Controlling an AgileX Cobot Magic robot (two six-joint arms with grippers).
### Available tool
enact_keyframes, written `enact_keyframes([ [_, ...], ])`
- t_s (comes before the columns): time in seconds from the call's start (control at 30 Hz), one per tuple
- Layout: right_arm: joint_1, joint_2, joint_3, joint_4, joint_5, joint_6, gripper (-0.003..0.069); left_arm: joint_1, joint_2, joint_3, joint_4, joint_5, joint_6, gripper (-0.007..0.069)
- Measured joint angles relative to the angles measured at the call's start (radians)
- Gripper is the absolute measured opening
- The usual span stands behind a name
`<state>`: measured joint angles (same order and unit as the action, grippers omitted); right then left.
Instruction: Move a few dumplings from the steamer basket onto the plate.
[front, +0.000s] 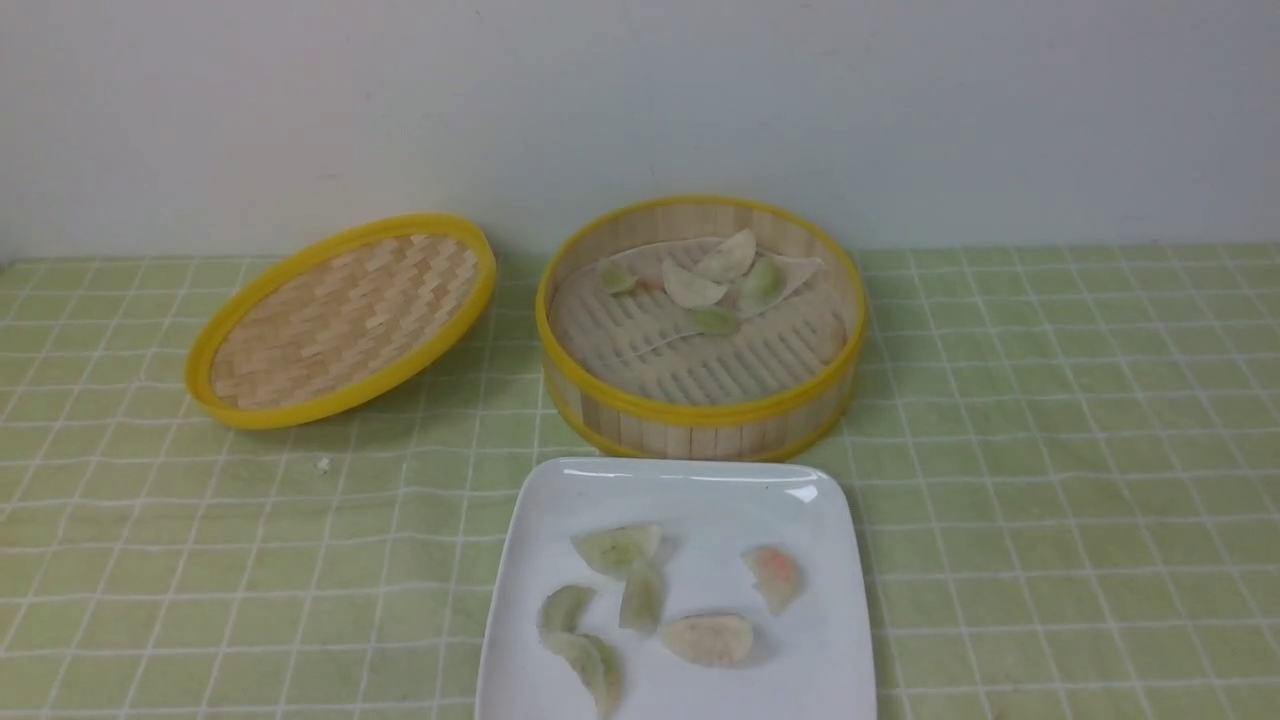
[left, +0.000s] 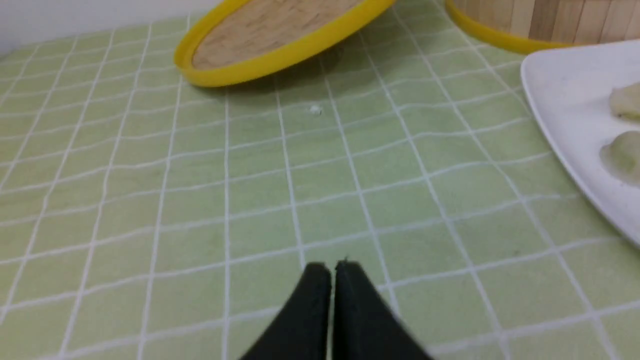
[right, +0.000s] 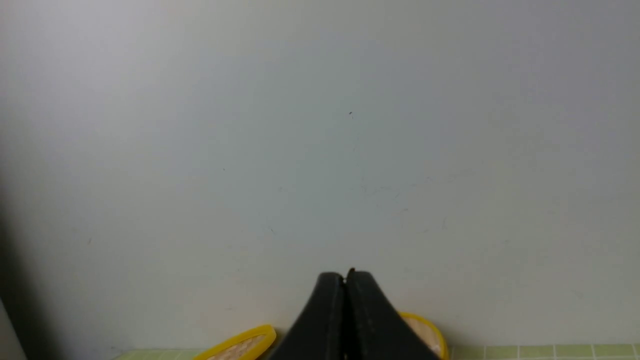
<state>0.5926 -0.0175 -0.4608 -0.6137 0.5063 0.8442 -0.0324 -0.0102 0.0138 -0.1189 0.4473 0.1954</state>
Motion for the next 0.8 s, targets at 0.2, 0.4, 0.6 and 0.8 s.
enact_keyframes([
  [0.2, 0.000, 0.000, 0.000, -0.001, -0.001, 0.019, -0.0014, 0.000, 0.000, 0.010, 0.015, -0.048, -0.058, -0.0006],
  [0.4, 0.000, 0.000, 0.000, -0.003, -0.001, 0.022, -0.0014, 0.000, 0.000, 0.012, 0.017, -0.055, -0.062, -0.0006],
  [0.6, 0.000, 0.000, 0.000, -0.003, -0.001, 0.022, -0.0014, 0.000, 0.000, 0.012, 0.018, -0.057, -0.062, -0.0006],
  [0.8, 0.000, 0.000, 0.000, -0.003, -0.001, 0.022, -0.0014, 0.000, 0.000, 0.012, 0.018, -0.057, -0.062, -0.0006],
])
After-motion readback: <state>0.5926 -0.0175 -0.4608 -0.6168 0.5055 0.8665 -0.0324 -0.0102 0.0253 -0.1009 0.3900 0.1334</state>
